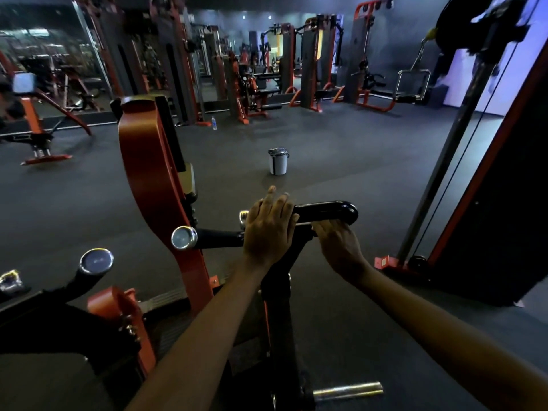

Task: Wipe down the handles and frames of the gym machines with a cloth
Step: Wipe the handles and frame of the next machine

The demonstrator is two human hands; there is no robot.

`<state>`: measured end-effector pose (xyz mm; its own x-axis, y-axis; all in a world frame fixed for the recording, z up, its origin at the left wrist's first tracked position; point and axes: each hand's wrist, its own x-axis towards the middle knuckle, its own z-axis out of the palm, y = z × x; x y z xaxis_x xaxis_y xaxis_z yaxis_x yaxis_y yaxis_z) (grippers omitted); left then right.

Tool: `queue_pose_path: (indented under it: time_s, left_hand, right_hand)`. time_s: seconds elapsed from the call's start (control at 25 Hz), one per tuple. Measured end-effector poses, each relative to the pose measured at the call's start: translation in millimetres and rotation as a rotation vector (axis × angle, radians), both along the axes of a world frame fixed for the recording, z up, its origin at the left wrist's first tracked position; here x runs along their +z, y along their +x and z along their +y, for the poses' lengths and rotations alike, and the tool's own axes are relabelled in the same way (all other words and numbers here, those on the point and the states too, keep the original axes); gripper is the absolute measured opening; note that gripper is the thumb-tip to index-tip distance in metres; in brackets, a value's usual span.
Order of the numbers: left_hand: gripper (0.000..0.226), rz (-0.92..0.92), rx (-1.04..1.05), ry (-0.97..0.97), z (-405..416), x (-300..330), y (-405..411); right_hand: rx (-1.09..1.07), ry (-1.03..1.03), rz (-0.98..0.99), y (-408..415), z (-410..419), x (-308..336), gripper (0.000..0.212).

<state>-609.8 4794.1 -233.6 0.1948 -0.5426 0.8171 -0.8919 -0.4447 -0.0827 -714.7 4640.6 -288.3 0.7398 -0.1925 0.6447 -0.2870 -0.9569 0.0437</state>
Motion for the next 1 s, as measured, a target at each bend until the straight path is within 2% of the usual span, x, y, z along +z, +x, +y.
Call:
queue_pose_path:
  time_s: [0.04,0.08,0.12,0.2,0.24,0.32,0.44,0.52,0.6,0.76,0.84,1.0]
  left_hand:
    - [0.040,0.003,0.004,0.003,0,1,0]
    - [0.040,0.003,0.002,0.005,1,0,-1]
    - [0.039,0.003,-0.005,0.010,1,0,-2]
    - [0.038,0.002,-0.006,0.009,2,0,-3]
    - [0.038,0.006,-0.001,0.012,2,0,-3]
    - [0.038,0.019,-0.003,0.024,3,2,-3]
    - [0.038,0.066,0.002,0.052,4,2,-5]
    - [0.038,0.102,0.003,0.081,5,5,-6]
    - [0.038,0.158,0.001,0.110,6,11,-10]
    - [0.045,0.392,0.062,0.101,1,33,-29]
    - [0.041,0.514,0.023,0.127,-15,47,-39]
    - [0.035,0.454,-0.110,0.186,-64,63,-63]
  right_hand:
    - [-0.045,0.000,0.102,5,0,9,0.026]
    - [-0.081,0.098,0.190,5,1,18,0.019]
    - [-0.160,0.150,0.205,8,1,19,0.012]
    - [-0.185,0.253,0.163,16,9,5,0.010]
    - [-0.201,0.321,0.165,20,16,-1,0.018]
    - [-0.207,0.322,0.082,18,26,-19,0.036]
    - [-0.028,0.379,0.056,-6,19,-30,0.047]
    - [0.048,0.543,0.023,-27,13,-22,0.040]
    - [0.056,0.720,-0.049,-46,13,-1,0.022]
    - [-0.161,0.964,-0.112,-70,1,49,0.015]
    - [-0.172,0.923,-0.217,-83,-6,70,0.012]
    - [-0.227,0.590,-0.251,-107,-27,97,0.008]
